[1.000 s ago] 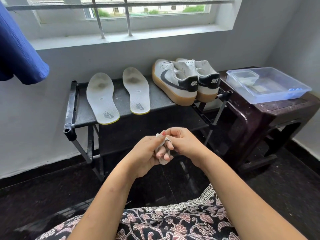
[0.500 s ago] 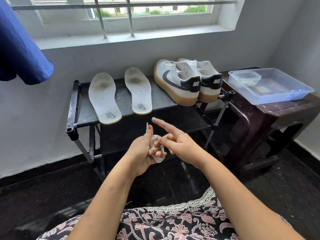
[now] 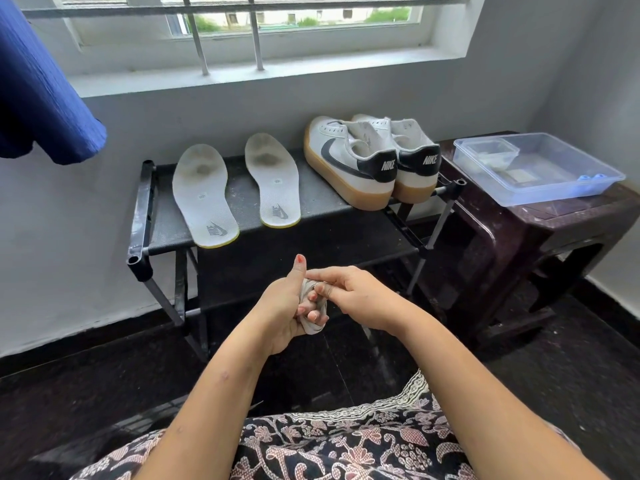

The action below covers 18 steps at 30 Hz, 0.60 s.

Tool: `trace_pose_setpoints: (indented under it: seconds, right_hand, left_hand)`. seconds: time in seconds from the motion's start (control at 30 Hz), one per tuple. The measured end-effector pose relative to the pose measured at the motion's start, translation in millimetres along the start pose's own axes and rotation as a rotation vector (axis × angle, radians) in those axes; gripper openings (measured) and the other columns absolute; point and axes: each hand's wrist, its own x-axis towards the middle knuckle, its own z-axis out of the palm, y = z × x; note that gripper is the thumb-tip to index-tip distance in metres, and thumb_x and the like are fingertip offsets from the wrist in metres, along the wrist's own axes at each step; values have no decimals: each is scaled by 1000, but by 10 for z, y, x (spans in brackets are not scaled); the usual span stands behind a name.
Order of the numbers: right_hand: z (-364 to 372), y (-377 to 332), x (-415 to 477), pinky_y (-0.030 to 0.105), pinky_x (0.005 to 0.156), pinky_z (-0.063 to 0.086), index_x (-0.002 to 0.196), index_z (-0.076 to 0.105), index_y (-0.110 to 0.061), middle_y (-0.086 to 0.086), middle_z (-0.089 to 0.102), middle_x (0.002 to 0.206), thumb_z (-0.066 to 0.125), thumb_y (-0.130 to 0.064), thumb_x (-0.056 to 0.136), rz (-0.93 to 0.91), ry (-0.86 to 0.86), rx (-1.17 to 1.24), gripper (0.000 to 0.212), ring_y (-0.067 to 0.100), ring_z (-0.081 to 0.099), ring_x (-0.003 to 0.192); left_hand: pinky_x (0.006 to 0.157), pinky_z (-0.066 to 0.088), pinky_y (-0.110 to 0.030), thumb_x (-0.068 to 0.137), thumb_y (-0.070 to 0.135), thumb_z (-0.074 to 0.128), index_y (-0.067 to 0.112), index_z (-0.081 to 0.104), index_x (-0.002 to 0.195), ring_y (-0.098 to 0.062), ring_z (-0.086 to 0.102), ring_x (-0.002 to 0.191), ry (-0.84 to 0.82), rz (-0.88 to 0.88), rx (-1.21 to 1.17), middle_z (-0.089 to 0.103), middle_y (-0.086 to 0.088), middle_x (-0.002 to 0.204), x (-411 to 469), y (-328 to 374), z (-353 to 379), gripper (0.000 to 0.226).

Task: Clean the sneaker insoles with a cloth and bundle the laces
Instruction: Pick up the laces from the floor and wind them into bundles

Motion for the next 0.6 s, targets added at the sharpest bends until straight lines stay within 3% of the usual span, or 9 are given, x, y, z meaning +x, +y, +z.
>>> trace_pose_setpoints:
  seconds: [0.1,0.2,0.37,0.47,0.6]
  right_hand:
    - [-4,14,8,16,83,43,108,65,-31,-14,68,97,45,-17,98,-5,25,-33,27,-3,60,95]
    - [-9,26,13,16,72,42,92,62,-33,-13,66,86,45,-16,97,-14,67,-85,25,1,59,84]
    - [-1,26,11,15,64,41,100,64,-18,-7,64,85,44,-13,96,-22,107,-152,21,5,57,77]
    - [-5,-6,2,12,60,39,97,62,-15,-9,59,82,42,-11,96,-25,125,-174,21,3,53,73]
    - [27,-25,14,22,64,46,93,62,-9,2,64,84,40,-8,94,-16,183,-171,22,14,59,78]
  left_hand:
    - [68,49,-31,100,43,37,9,47,60,-11,38,38,-36,-10,21,31,2,39,8,-5,0,53]
    - [72,50,-31,100,39,38,9,48,66,-11,39,42,-63,-10,30,33,3,42,16,-7,-11,47]
    - [69,48,-28,100,36,41,6,51,68,-13,38,51,-72,7,18,40,2,44,23,0,-11,45]
    - [66,49,-26,99,37,43,6,55,69,-14,48,51,-95,25,58,43,0,48,36,-4,-33,45]
    - [70,53,-28,96,35,48,5,60,71,-14,59,54,-119,89,50,53,-2,50,50,-12,-43,41]
